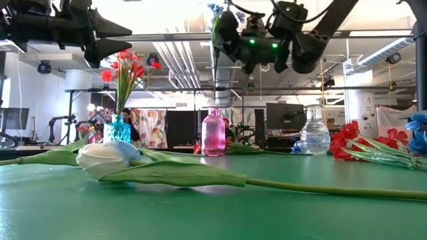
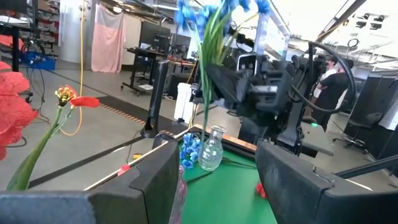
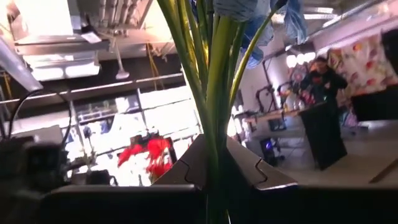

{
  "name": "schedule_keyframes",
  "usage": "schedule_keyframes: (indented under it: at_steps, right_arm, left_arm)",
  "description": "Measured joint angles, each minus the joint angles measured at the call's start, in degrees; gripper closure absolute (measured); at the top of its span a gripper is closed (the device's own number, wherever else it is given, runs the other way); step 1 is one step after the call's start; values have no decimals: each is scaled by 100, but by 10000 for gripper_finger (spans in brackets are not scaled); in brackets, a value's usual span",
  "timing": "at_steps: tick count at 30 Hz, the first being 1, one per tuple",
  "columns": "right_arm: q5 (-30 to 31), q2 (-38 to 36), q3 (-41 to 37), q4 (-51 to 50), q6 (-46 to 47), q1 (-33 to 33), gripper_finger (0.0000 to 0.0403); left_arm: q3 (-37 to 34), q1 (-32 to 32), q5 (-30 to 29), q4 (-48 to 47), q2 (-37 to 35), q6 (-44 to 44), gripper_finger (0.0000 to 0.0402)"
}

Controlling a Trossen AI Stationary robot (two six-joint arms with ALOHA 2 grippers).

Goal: Sort flowers into vase by color
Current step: Put the left blue flowers into the purple vase

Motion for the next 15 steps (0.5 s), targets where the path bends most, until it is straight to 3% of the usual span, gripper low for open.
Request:
schedule_keyframes:
  at_steps: [6,15]
  right_arm:
    - [24,315,505,-110,-360,-136,381]
    - [214,319,525,-357,-579,-199,381]
  left_arm:
    - [0,0,-3,0,44,1,203]
    - [0,0,2,-29,63,2,203]
